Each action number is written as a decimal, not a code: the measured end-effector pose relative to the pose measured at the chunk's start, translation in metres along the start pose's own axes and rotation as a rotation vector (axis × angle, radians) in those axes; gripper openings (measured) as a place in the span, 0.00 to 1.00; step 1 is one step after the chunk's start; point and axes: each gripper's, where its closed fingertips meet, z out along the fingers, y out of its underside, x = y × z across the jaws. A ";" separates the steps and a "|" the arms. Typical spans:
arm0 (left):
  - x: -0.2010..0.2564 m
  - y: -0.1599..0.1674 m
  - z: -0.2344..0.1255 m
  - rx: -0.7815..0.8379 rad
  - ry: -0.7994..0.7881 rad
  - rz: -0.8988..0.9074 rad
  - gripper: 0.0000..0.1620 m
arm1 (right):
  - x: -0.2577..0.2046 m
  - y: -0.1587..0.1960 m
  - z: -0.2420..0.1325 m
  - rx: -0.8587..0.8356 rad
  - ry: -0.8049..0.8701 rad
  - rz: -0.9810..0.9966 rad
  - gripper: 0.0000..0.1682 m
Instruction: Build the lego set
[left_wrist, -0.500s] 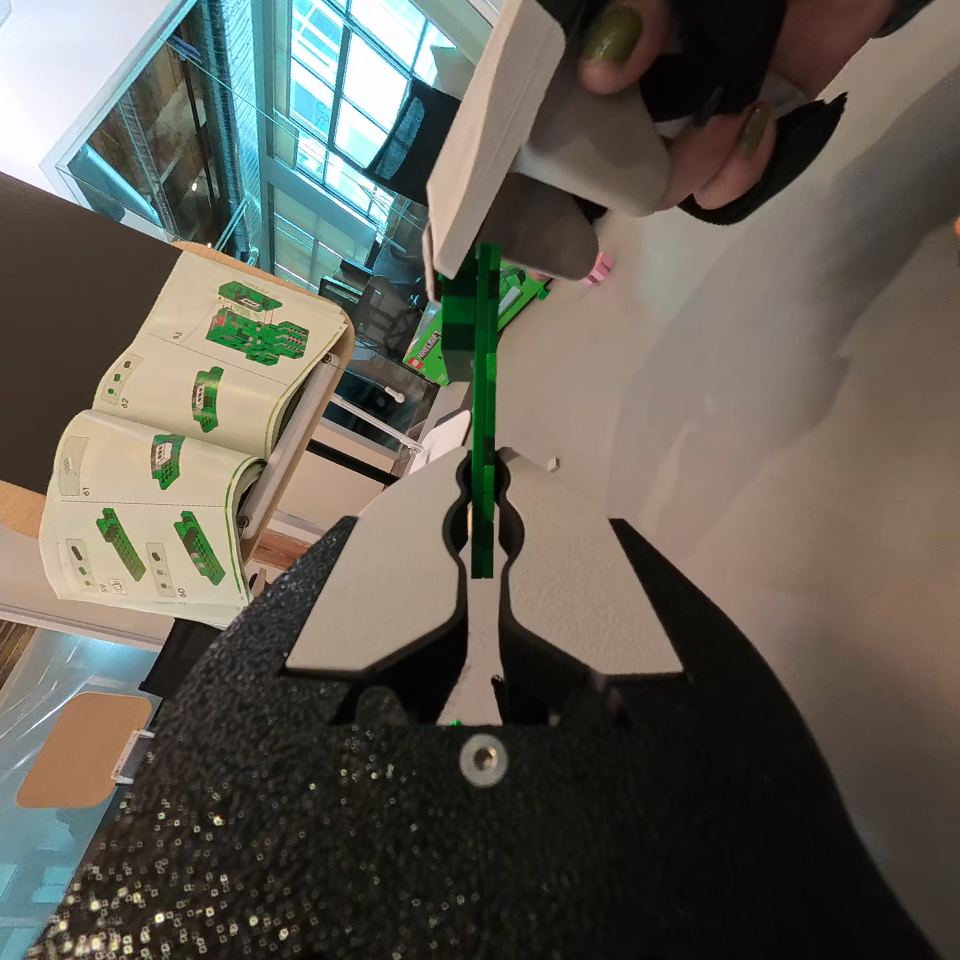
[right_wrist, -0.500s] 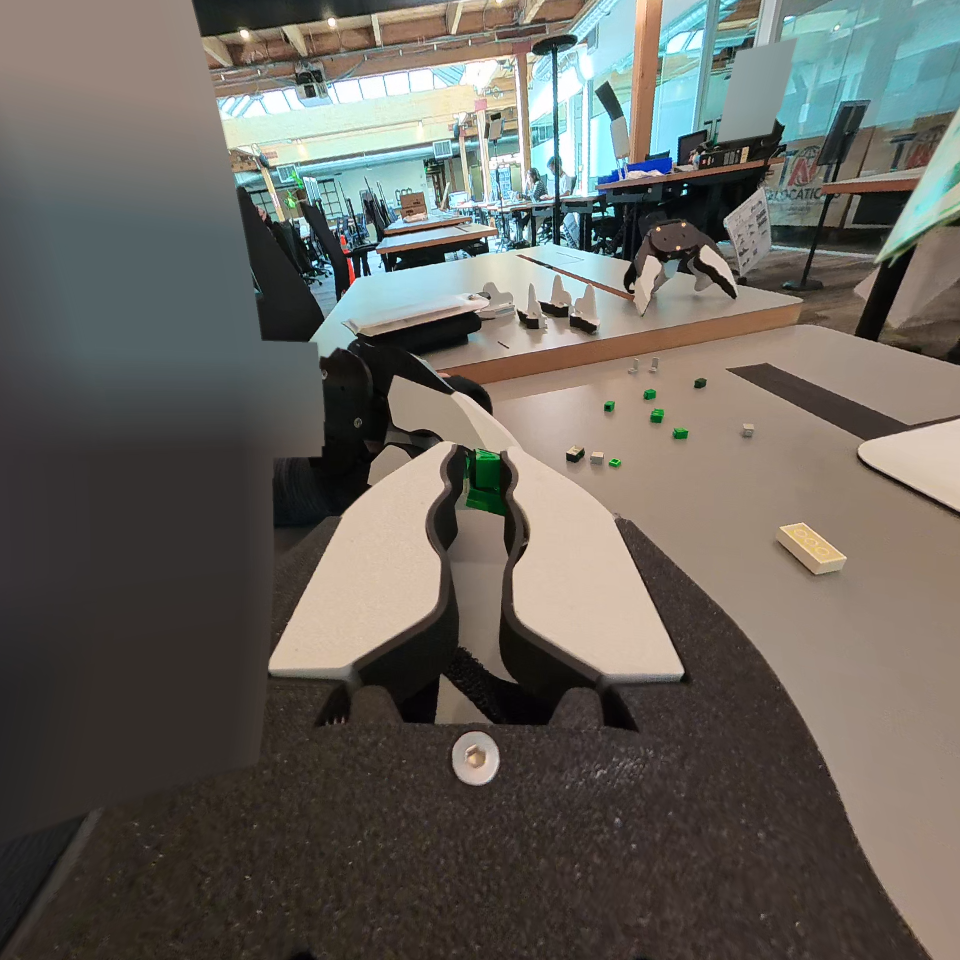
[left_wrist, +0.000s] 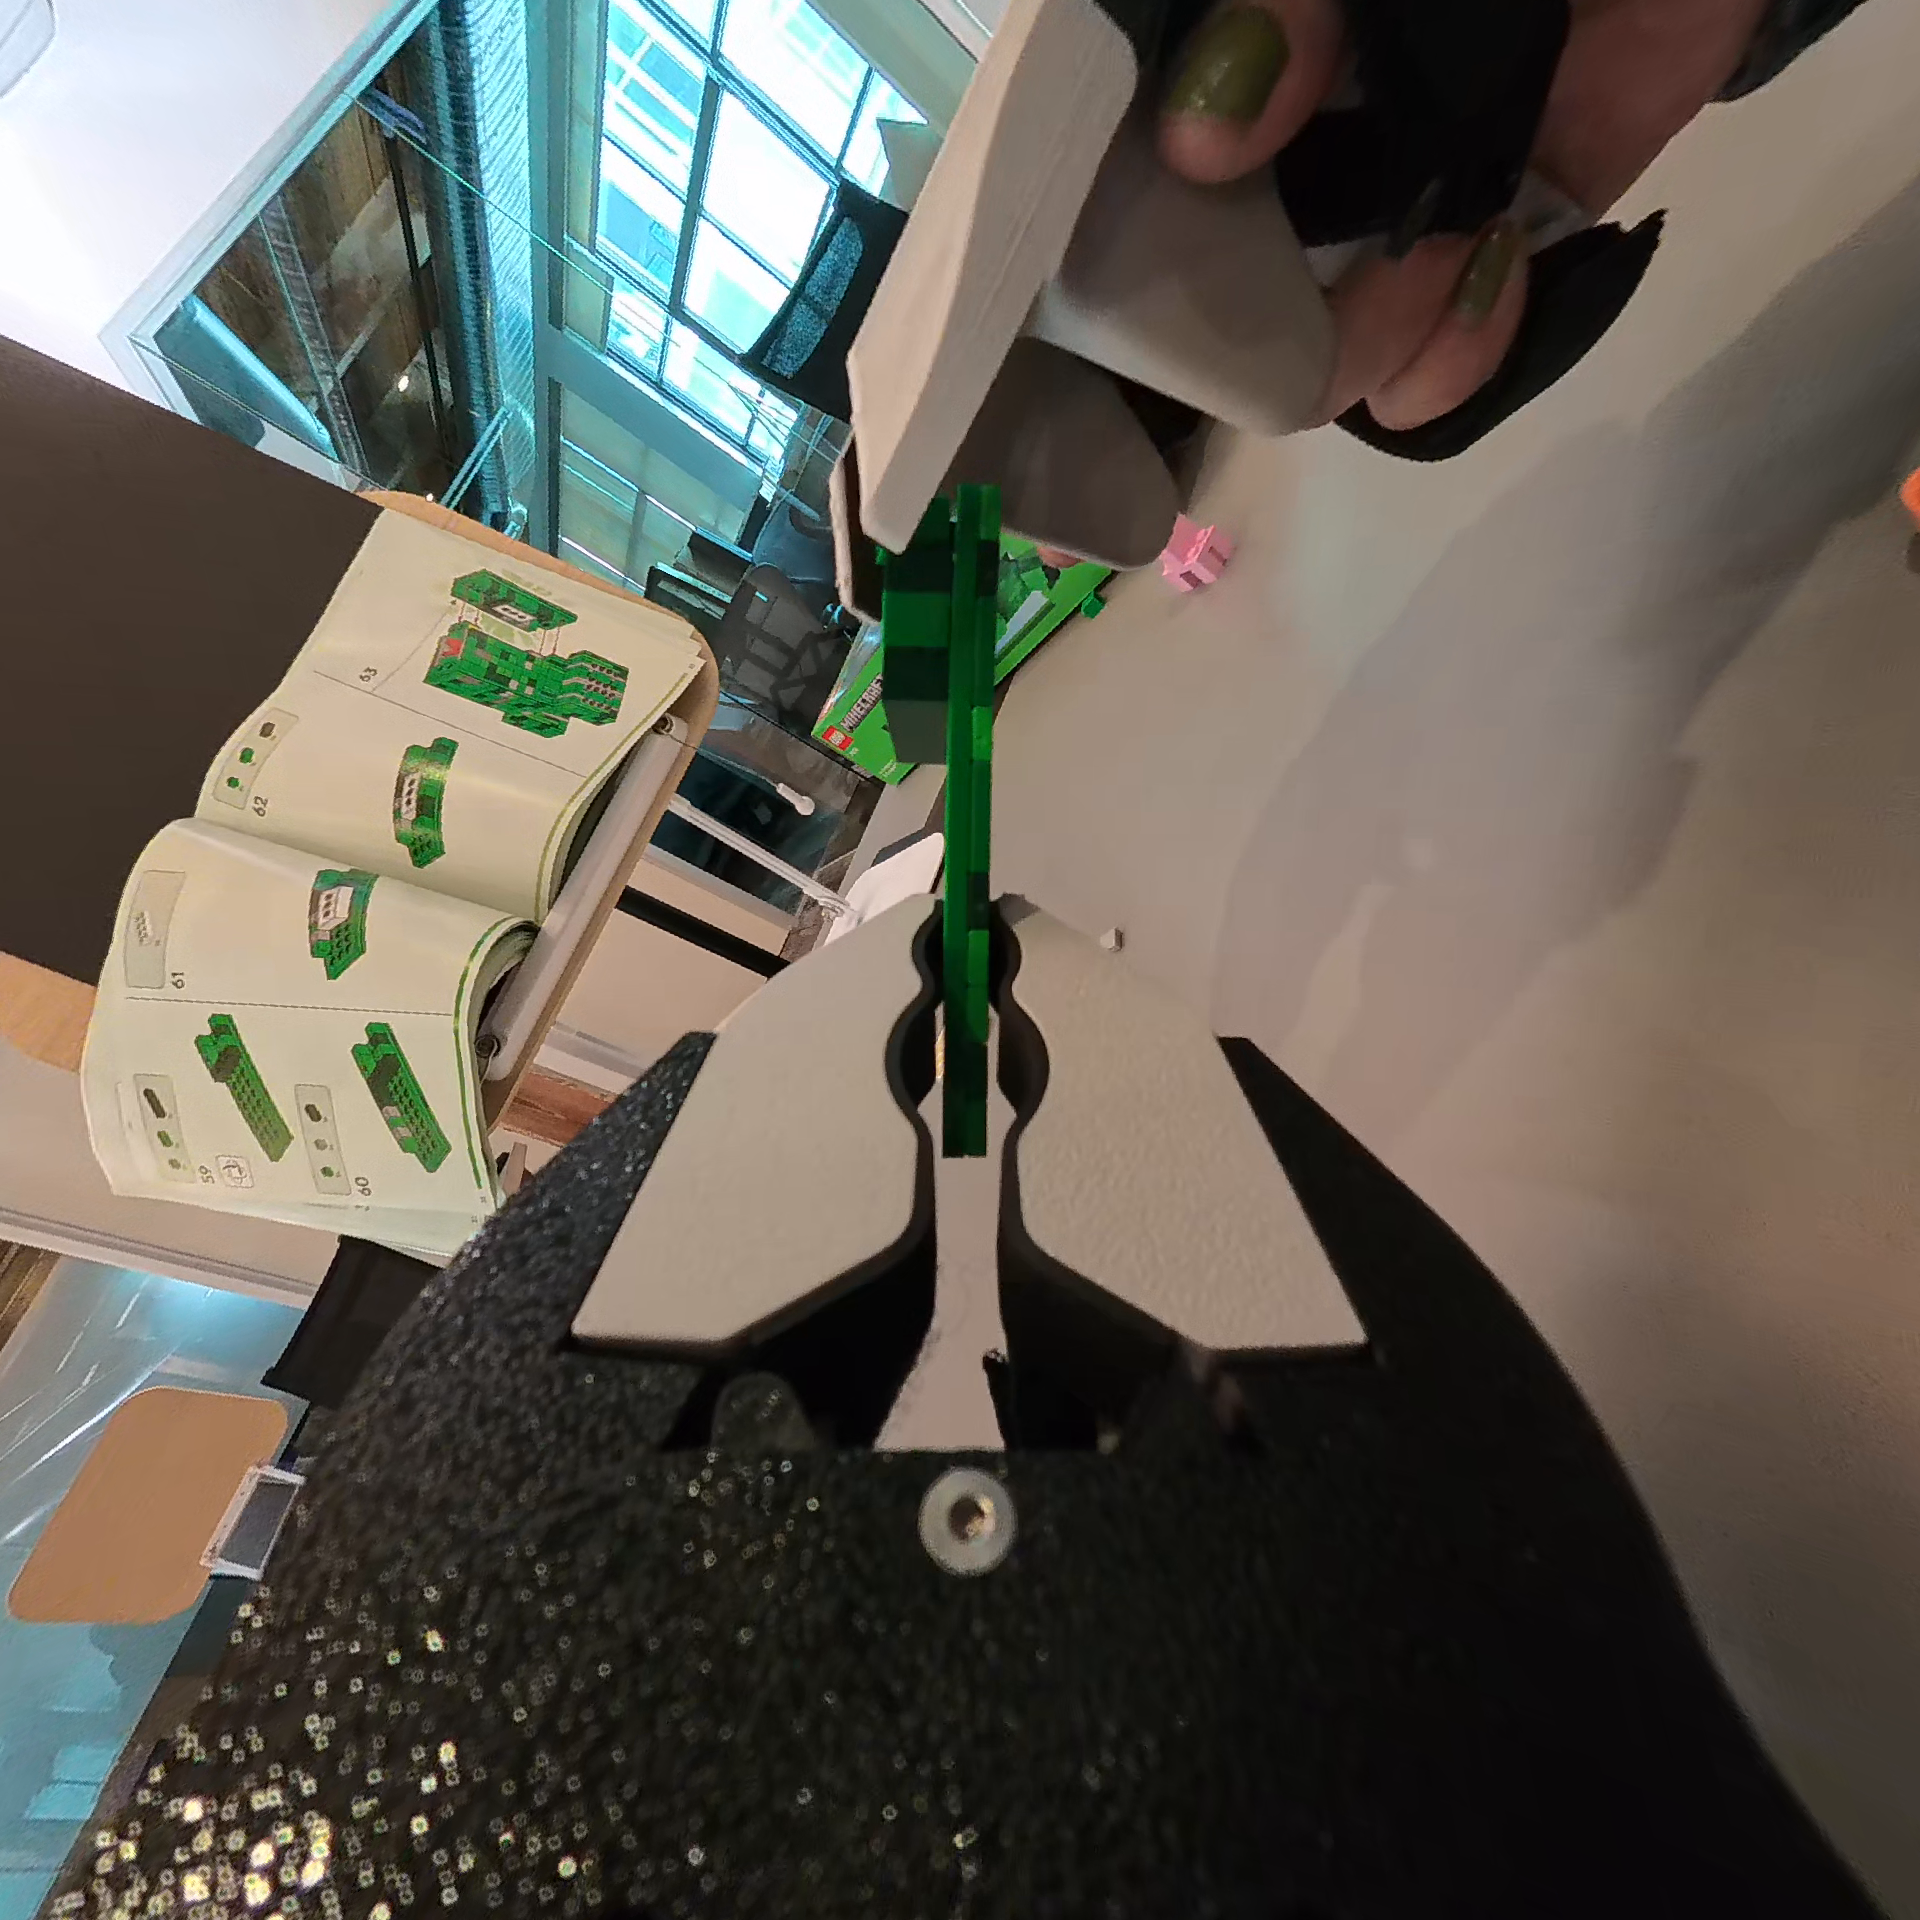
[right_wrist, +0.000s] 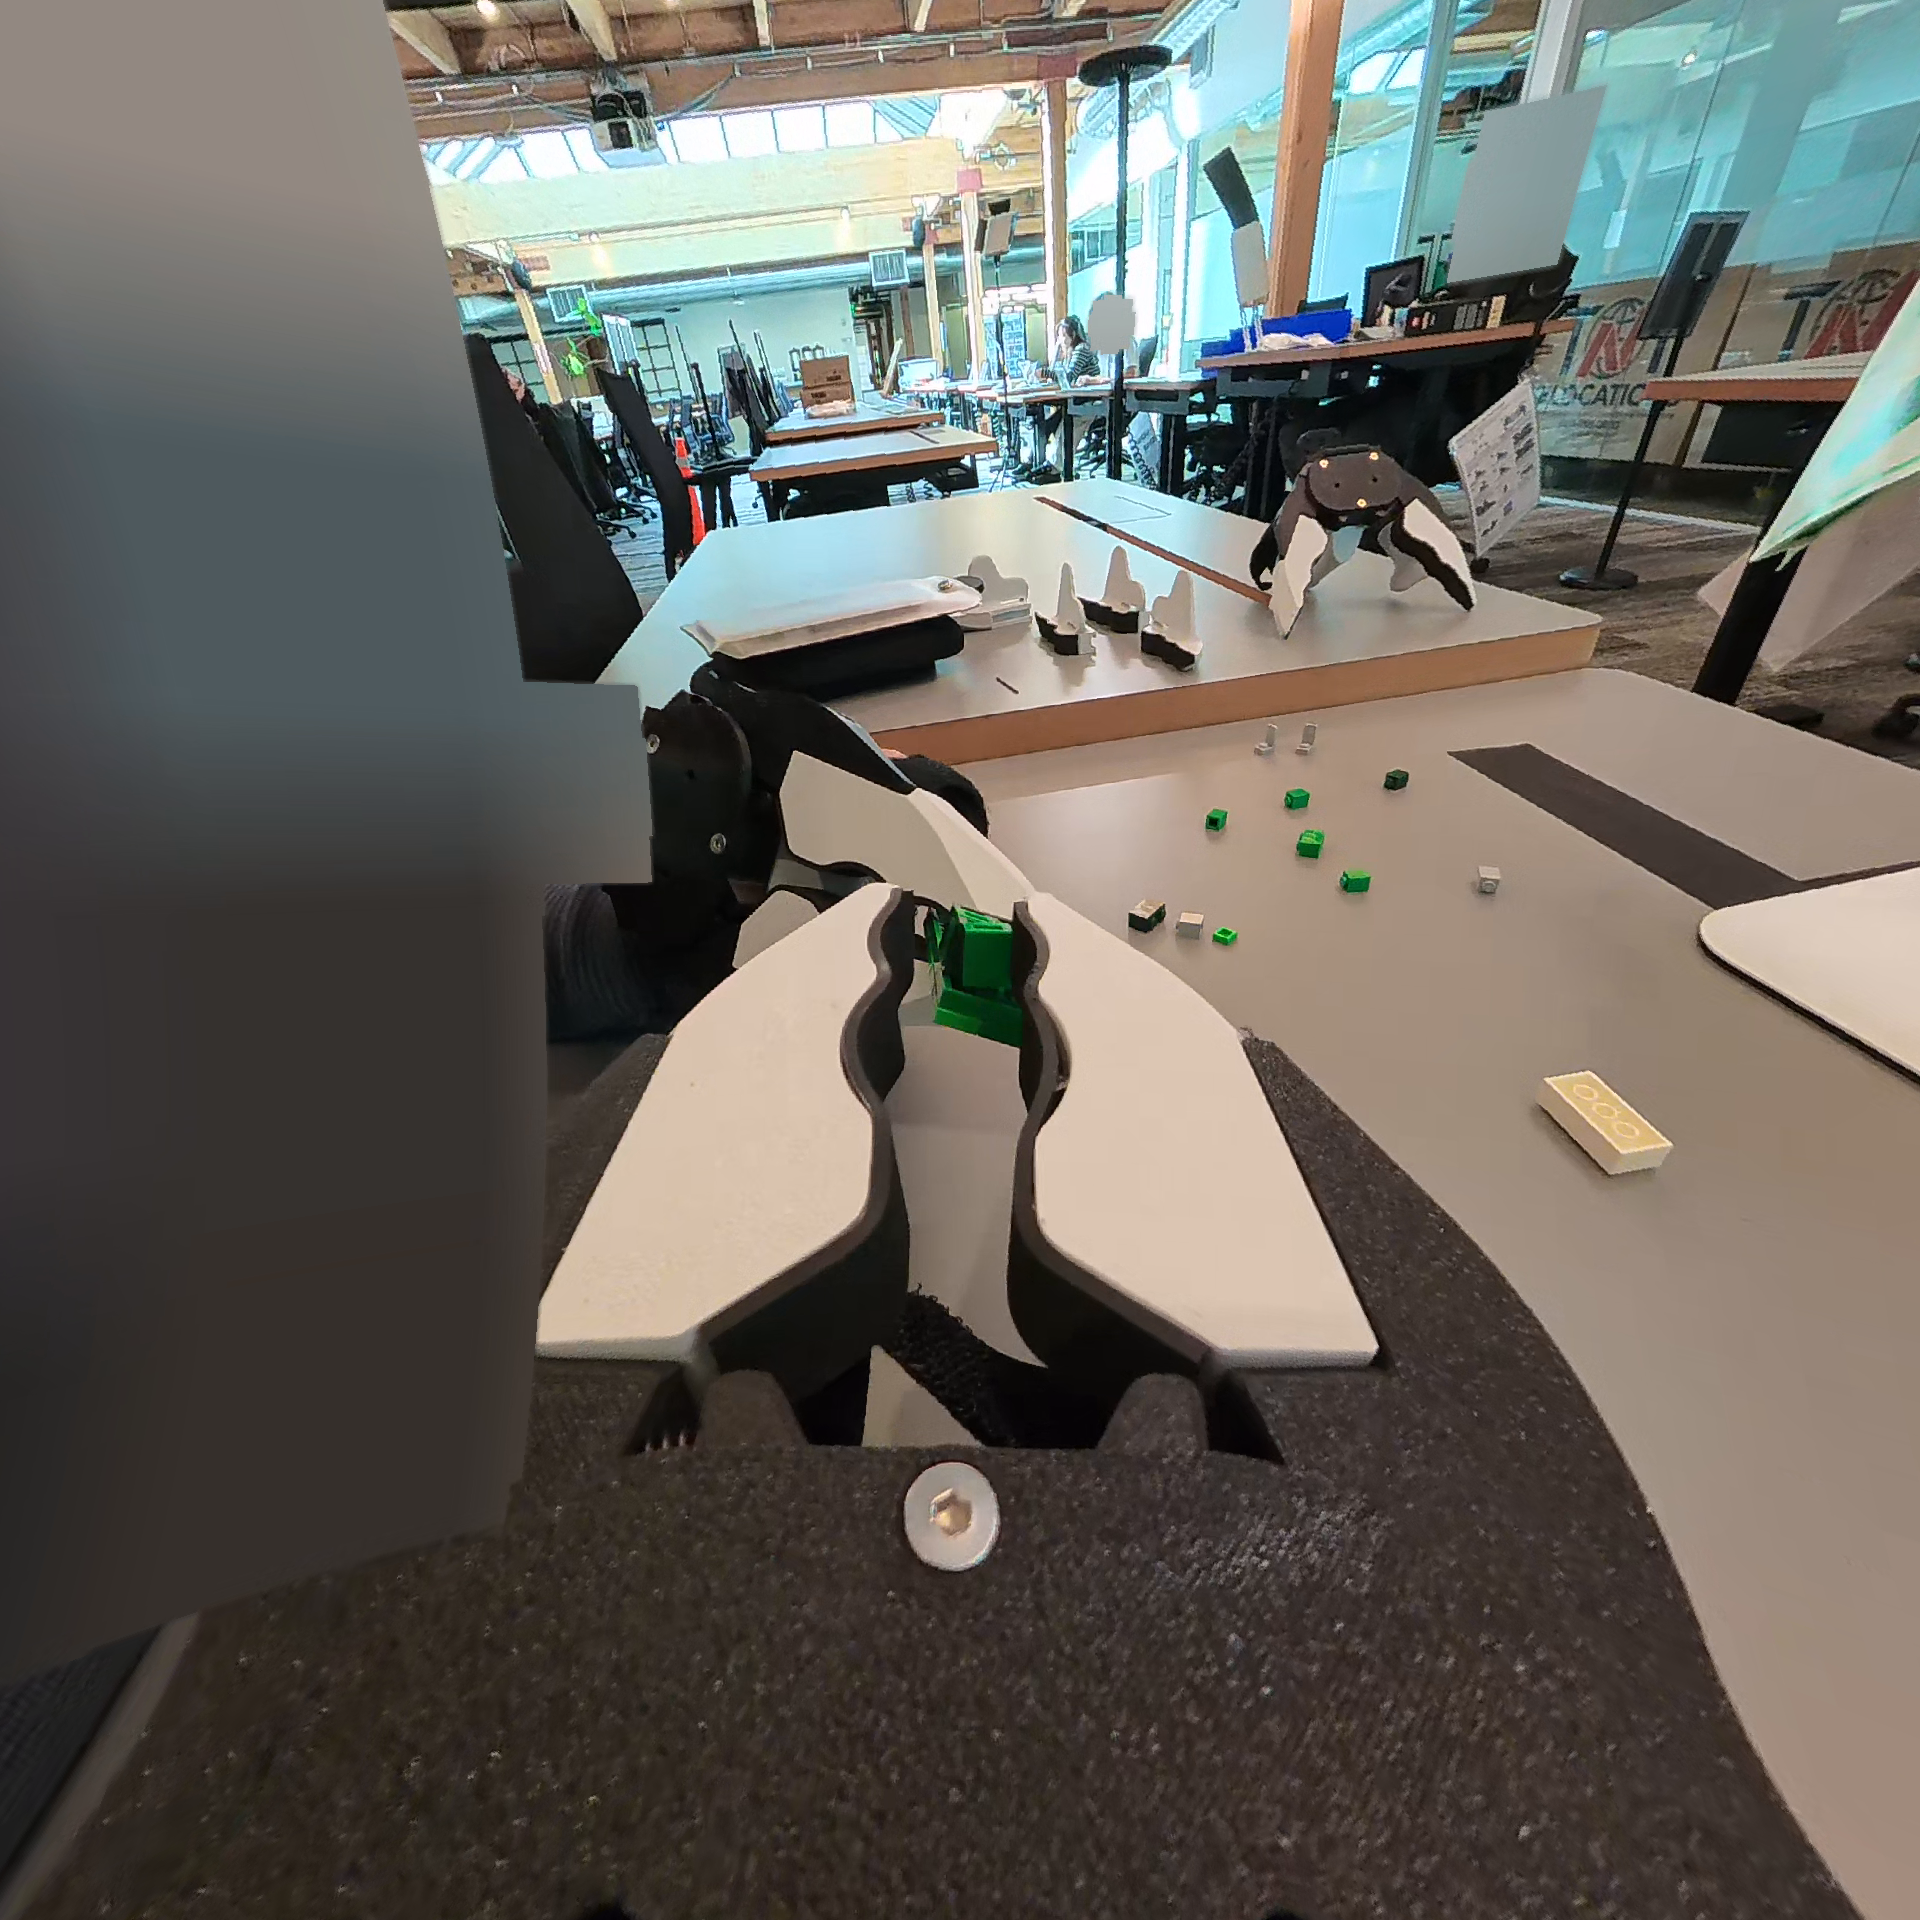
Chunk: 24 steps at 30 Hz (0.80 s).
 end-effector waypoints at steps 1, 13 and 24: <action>0.000 0.000 0.000 0.000 0.000 0.000 0.03 | 0.000 0.000 0.000 0.000 0.000 0.000 0.10; -0.014 -0.002 -0.004 0.001 -0.087 -0.008 0.03 | -0.004 -0.010 0.007 -0.031 -0.001 -0.033 0.12; -0.017 -0.002 -0.004 0.008 -0.102 -0.013 0.03 | -0.005 -0.012 0.011 -0.059 0.022 -0.090 0.13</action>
